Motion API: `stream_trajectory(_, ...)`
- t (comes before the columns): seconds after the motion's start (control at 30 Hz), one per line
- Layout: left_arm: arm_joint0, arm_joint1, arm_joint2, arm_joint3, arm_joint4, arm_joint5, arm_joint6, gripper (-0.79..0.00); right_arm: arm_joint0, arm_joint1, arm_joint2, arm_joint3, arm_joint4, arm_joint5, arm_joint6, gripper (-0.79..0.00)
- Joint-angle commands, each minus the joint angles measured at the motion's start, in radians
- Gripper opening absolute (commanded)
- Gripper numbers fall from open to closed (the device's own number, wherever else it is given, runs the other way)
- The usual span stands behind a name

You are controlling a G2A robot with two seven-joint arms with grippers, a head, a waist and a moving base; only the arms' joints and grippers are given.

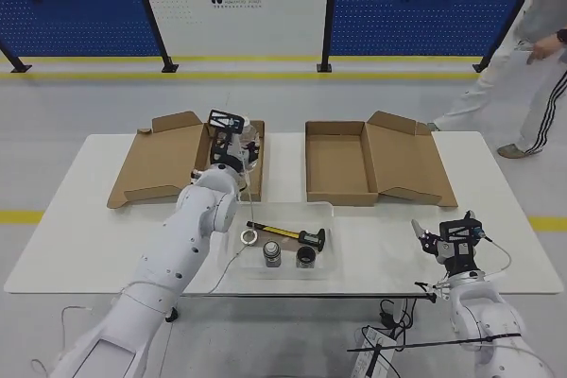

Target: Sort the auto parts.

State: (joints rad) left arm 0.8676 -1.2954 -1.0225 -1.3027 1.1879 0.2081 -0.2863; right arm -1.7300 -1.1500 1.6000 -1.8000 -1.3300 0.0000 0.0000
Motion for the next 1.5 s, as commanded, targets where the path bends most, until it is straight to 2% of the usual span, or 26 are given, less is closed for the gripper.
stream_trajectory(0.0,-0.007,-0.004,-0.001,0.042,0.001,0.003,0.017,-0.785,0.000,0.000,0.000,0.000,0.000,0.000,0.000,0.000)
stream_trajectory(0.2,-0.004,-0.010,-0.025,0.139,-0.018,0.012,0.068,-0.785,0.000,0.000,0.000,0.000,0.000,0.000,0.000,0.000)
stream_trajectory(0.53,-0.002,-0.016,-0.074,0.233,-0.059,0.012,0.106,-0.785,0.000,0.000,0.000,0.000,0.000,0.000,0.000,0.000)
stream_trajectory(1.07,-0.029,-0.041,-0.074,0.355,-0.091,0.002,0.115,-0.785,0.000,0.000,0.000,0.000,0.000,0.000,0.000,0.000)
stream_trajectory(1.47,-0.037,-0.052,-0.076,0.398,-0.083,0.002,0.108,-0.785,0.000,0.000,0.000,0.000,0.000,0.000,0.000,0.000)
